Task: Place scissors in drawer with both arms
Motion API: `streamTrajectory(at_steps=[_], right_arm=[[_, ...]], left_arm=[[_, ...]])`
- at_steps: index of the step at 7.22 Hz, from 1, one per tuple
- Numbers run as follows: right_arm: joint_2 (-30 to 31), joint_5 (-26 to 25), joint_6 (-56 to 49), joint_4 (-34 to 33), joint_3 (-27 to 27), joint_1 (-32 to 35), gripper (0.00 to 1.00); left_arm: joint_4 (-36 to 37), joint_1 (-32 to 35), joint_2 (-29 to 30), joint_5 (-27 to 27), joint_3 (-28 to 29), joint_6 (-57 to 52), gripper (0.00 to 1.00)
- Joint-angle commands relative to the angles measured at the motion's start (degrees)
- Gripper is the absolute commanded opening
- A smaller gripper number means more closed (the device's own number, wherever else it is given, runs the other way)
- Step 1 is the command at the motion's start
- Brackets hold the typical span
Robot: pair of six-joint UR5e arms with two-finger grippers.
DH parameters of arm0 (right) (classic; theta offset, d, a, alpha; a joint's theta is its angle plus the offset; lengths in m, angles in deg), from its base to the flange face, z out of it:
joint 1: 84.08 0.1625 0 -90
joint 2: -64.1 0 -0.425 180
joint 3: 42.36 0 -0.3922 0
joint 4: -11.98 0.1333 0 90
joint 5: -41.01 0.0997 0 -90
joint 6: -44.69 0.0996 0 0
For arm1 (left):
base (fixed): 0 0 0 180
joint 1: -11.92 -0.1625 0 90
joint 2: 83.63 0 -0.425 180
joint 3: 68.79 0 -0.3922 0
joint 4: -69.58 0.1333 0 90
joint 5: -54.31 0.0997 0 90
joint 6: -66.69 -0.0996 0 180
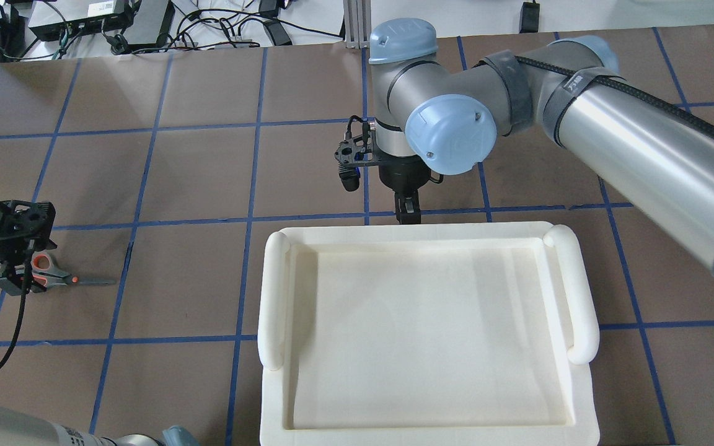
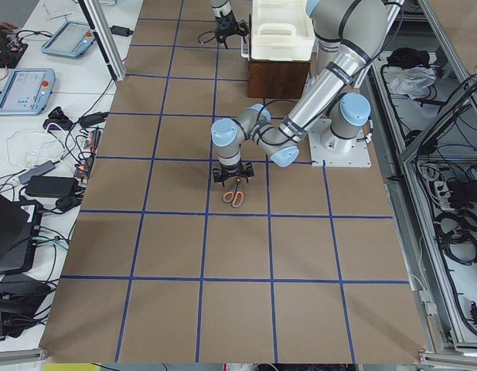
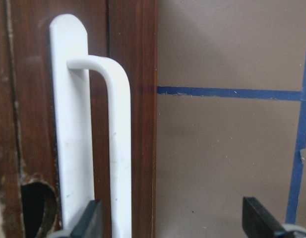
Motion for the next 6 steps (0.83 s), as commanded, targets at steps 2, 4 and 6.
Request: streamTrajectory(at_steps=[2,4,6], right_arm=[[-1.82,0.34,-0.26,0.65,-0.05,-0.06,1.0],[-2.0,0.52,-0.35,0.38,-0.05,-0.06,1.0],[-2.26,1.83,0.17,0.12,-0.48,-0.06,0.92]], left_arm=[[5.49,-0.14,1.27,-1.64,-0.66,-10.31,0.98],[5.33,-0.31,1.45,-1.65,-1.1,-12.17,0.99],[5.24,-2.5,1.63,-1.65,-2.42,-14.97,0.99]])
